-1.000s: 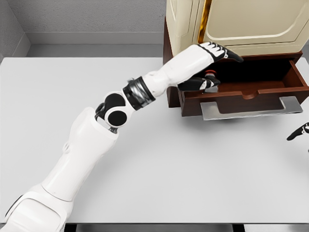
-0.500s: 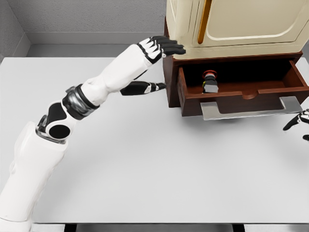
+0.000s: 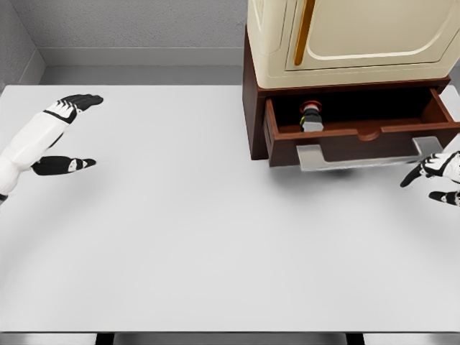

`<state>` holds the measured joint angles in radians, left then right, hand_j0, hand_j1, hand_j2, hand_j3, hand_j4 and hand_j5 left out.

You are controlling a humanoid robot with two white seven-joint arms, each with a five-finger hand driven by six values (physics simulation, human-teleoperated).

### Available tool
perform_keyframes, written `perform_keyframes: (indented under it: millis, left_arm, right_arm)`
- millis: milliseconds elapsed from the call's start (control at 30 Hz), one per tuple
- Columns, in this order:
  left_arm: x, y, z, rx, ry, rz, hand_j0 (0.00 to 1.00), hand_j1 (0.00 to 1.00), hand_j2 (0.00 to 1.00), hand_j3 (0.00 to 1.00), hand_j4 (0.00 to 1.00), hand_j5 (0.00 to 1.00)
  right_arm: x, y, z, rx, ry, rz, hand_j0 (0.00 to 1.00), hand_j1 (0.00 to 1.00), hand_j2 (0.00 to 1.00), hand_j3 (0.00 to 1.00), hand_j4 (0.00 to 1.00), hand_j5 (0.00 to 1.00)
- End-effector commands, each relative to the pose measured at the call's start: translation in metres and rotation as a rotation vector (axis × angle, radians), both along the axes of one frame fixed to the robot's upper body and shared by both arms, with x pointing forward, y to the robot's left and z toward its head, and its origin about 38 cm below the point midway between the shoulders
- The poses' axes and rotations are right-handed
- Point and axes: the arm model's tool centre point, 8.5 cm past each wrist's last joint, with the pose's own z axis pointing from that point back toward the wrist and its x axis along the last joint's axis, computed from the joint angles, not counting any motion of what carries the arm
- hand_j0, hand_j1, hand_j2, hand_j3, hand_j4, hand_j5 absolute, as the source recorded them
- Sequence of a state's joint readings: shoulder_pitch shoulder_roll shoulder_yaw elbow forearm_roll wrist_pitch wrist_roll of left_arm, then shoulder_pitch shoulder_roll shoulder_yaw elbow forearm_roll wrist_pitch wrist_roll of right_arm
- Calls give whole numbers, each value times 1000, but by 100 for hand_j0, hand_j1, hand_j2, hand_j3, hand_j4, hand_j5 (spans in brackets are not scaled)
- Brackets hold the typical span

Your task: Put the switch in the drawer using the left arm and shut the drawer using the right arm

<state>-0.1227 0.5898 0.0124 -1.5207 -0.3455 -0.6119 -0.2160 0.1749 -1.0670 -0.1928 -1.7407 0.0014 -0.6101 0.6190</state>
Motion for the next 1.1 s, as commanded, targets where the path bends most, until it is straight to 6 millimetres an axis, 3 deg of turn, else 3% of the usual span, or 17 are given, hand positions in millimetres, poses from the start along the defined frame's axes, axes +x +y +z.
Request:
perform_keyframes:
  millis: [0, 300, 533, 767, 1067]
  left_arm:
    - [0, 8, 0, 5, 9, 13, 100, 100, 100, 100, 100, 100]
    - [0, 8, -1, 7, 10, 14, 100, 100, 100, 100, 100, 100]
    - [0, 8, -2, 7, 15, 17, 100, 100, 100, 100, 100, 100]
    - [0, 8, -2, 5, 14, 17, 100, 100, 100, 100, 100, 100]
    - [0, 8, -3, 4, 16, 16, 100, 100, 100, 100, 100, 100]
  right_arm:
    - [0, 1, -7, 7, 18, 0, 63, 63, 63, 63, 63, 63]
    - [8, -7, -2, 7, 1, -23, 65, 65, 65, 65, 65, 65]
    - [19, 8, -1, 4, -6, 21, 65, 65, 65, 65, 65, 65]
    - [26, 0, -1, -9, -9, -6, 65, 65, 65, 65, 65, 65]
    - [33, 4, 0, -9, -12, 3, 65, 65, 65, 65, 65, 65]
